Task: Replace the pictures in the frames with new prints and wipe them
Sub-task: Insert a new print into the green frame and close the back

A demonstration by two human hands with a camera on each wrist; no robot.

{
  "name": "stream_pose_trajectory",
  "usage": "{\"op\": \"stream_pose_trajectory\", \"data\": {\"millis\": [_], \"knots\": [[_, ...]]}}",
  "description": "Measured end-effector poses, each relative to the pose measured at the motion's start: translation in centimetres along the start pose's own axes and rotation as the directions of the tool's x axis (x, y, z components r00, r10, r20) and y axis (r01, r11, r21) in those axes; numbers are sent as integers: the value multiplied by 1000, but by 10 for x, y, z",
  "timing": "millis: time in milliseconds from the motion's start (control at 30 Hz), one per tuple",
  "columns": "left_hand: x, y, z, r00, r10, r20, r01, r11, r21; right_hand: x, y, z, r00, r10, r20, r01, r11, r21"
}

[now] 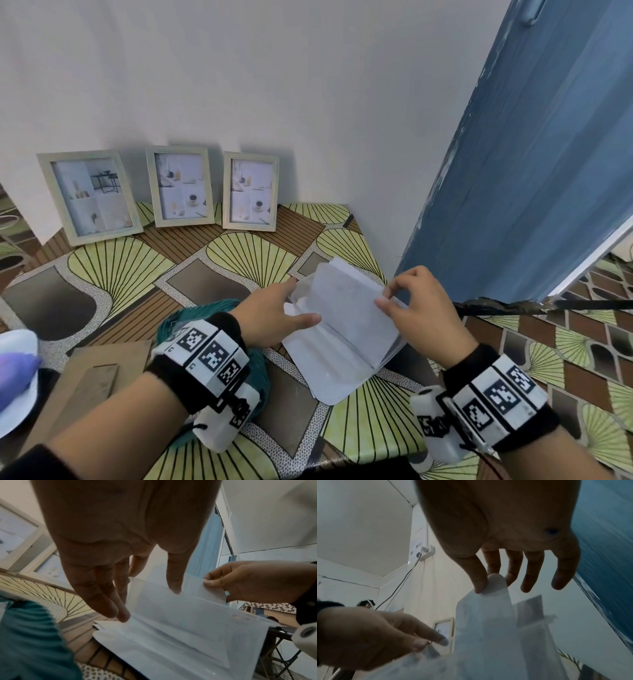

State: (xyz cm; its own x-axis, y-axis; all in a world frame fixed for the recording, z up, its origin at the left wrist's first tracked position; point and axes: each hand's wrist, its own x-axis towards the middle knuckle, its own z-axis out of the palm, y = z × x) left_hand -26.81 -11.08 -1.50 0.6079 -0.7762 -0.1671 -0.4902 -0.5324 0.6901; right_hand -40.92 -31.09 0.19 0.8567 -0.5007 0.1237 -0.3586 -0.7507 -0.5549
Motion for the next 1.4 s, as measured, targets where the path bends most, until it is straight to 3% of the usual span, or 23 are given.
{"op": "stream_pose_trajectory", "data": {"millis": [200, 367, 433, 500, 567, 667, 900, 1033, 1100, 1167, 1267, 1400], "knots": [[-3, 0, 0, 1000, -7, -21, 7, 1000, 7, -1, -16, -19, 979, -71, -193, 113, 968, 222], [-23, 3, -7, 977, 42, -211, -53, 997, -48, -4, -36, -15, 968, 26, -249, 129, 802, 583], [-37, 1, -13, 937, 55, -344, -92, 992, -92, -9, -42, -5, 978, 72, -196, 90, 703, 706], [-56, -5, -20, 868, 58, -493, -159, 973, -166, -14, -47, 8, 992, 85, -93, 25, 591, 806], [-76, -13, -25, 800, 41, -599, -213, 952, -219, -18, -50, 22, 998, 58, -26, -11, 564, 826], [-104, -37, -27, 766, 9, -643, -179, 964, -199, -25, -58, 42, 999, 3, 45, -37, 626, 779], [-153, -90, -23, 816, -50, -576, 39, 999, -31, -37, -81, 80, 977, -112, 181, -32, 762, 646], [-160, -96, -9, 869, 18, -495, 27, 996, 84, -41, -91, 103, 954, -153, 259, -7, 849, 529], [-160, -110, 1, 910, -59, -411, 82, 996, 38, -41, -95, 111, 933, -180, 310, 25, 895, 446], [-161, -121, 6, 944, -104, -314, 128, 990, 55, -41, -99, 116, 902, -234, 362, 139, 953, 270], [-160, -130, 12, 948, -96, -304, 137, 984, 116, -42, -108, 118, 830, -292, 476, 362, 930, -60], [-160, -136, 15, 934, -111, -339, 135, 990, 47, -42, -119, 118, 792, -243, 559, 459, 842, -283]]}}
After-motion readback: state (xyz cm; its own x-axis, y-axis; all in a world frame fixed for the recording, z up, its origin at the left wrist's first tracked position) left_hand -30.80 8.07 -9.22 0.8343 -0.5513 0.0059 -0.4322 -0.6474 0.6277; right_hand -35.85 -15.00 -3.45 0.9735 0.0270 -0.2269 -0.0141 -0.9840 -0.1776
